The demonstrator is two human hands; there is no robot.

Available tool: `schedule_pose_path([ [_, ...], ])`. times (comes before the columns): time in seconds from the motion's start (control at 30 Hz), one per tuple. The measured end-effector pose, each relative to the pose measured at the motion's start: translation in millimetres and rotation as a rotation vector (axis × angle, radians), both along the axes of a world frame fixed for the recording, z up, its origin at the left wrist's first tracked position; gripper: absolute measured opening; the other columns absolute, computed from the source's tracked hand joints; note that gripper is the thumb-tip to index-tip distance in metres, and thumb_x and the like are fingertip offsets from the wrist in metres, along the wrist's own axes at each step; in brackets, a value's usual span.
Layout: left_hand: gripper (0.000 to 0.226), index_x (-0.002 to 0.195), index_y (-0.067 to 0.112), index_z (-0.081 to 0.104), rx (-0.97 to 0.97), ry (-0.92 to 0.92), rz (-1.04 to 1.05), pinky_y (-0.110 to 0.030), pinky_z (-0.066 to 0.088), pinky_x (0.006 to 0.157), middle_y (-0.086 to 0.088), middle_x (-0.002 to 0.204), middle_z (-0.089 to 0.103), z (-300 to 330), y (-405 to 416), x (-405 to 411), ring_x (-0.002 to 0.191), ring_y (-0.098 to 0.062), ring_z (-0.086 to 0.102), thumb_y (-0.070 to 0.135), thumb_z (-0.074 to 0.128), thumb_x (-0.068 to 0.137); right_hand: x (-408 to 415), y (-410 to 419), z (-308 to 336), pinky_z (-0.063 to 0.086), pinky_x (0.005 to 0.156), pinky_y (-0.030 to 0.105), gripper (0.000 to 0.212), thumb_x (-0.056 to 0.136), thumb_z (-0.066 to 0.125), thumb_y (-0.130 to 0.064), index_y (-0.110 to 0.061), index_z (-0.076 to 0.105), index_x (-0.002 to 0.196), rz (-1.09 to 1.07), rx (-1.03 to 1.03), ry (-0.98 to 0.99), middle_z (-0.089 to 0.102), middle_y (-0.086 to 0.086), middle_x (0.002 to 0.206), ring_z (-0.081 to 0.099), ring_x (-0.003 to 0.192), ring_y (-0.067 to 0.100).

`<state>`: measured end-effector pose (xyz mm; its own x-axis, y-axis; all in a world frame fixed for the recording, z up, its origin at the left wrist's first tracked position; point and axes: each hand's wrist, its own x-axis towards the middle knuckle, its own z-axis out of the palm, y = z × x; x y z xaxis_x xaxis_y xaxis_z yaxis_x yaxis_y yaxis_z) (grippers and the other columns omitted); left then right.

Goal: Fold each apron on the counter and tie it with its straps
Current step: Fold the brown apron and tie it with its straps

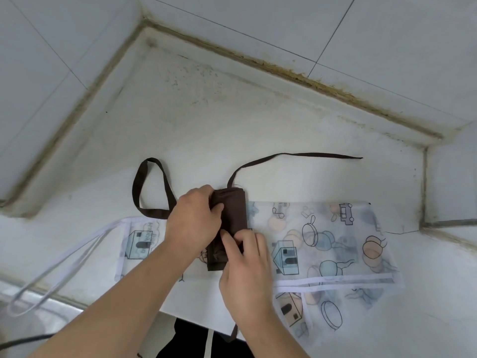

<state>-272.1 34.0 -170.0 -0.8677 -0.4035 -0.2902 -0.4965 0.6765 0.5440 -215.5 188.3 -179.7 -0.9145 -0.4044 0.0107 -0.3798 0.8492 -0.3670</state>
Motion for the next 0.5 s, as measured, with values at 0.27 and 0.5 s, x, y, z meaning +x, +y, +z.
schedule_pose_path([
  [0.27, 0.029, 0.107, 0.013, 0.053, 0.011, 0.276, -0.028, -0.03, 0.048, 0.073, 0.001, 0.105, 0.051, -7.8, -1.2, 17.8, 0.085, -0.017, 0.053, 0.001, 0.072, 0.088, 12.8, 12.8, -16.1, 0.052, 0.095, 0.036, 0.088, 0.057, 0.072, -0.004, -0.025, 0.06, 0.142, 0.137, 0.11, -0.075, 0.054, -0.006, 0.124, 0.052, 0.111, 0.02],
  [0.5, 0.023, 0.123, 0.016, 0.059, 0.006, 0.299, -0.377, -0.033, 0.048, 0.091, 0.006, 0.119, 0.053, -46.4, 3.3, 43.4, 0.103, -0.014, 0.055, 0.01, 0.056, 0.101, -18.6, 7.8, 11.5, 0.05, 0.092, 0.032, 0.045, 0.079, 0.048, -0.016, -0.02, 0.073, 0.117, -0.055, -0.218, -0.077, 0.063, -0.008, 0.11, 0.057, 0.102, 0.015],
])
